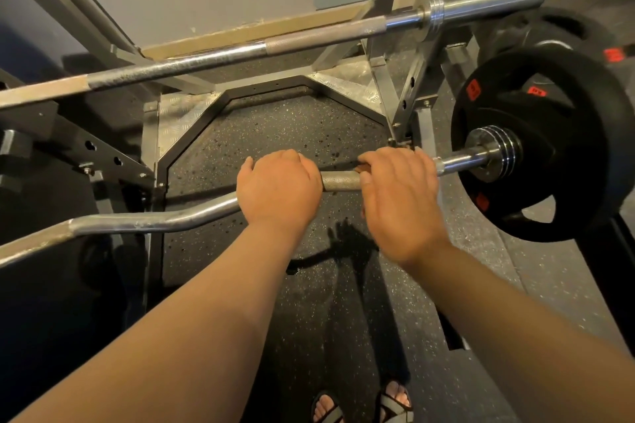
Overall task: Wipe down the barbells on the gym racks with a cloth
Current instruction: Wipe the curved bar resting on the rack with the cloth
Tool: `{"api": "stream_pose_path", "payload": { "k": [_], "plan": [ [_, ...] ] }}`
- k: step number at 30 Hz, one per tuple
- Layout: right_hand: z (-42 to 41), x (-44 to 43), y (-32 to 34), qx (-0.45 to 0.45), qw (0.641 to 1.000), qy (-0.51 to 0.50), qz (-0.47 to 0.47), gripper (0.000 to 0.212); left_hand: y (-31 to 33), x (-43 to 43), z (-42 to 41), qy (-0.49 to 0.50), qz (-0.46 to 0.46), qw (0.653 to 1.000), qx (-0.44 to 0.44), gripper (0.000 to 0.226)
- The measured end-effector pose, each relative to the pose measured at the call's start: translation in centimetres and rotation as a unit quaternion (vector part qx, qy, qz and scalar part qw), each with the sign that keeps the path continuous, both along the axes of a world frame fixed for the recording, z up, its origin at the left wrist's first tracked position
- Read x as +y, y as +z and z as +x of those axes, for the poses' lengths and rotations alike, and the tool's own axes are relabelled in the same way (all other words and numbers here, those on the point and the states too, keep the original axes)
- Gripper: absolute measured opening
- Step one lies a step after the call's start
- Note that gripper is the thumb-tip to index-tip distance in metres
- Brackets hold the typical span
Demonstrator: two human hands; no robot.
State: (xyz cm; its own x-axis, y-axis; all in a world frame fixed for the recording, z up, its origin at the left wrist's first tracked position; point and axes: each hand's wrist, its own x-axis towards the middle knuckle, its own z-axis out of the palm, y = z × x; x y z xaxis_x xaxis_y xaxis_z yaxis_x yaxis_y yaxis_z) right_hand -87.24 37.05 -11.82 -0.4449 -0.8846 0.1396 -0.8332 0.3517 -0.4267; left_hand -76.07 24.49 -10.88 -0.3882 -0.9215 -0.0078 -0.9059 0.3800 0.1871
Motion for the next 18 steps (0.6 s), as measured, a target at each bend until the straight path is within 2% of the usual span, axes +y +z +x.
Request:
{"api": "stream_pose_path", "payload": {
  "k": [2, 7, 13, 18],
  "plan": [
    [-2.4, 1.5, 0.2, 0.009, 0.999, 0.045, 0.006, 0.025, 0.1, 0.1, -0.1, -0.007, -0.003, 1.0, 0.004, 0.039],
    [-6.2, 3.3, 0.2, -0.039, 0.996, -0.075, -0.024, 0.031, 0.0, 0.0, -0.2, -0.009, -0.004, 1.0, -0.004, 0.037],
    [-3.3, 3.9, -1.2, -0.058, 0.987, -0.114, -0.097, 0.034, -0.2, 0.0, -0.2, -0.012, -0.005, 1.0, -0.005, 0.035],
    [-5.8, 1.9, 0.1, -0.056, 0.99, -0.115, -0.053, 0.03, -0.1, 0.0, -0.2, -0.009, -0.008, 1.0, 0.005, 0.034]
  ]
}}
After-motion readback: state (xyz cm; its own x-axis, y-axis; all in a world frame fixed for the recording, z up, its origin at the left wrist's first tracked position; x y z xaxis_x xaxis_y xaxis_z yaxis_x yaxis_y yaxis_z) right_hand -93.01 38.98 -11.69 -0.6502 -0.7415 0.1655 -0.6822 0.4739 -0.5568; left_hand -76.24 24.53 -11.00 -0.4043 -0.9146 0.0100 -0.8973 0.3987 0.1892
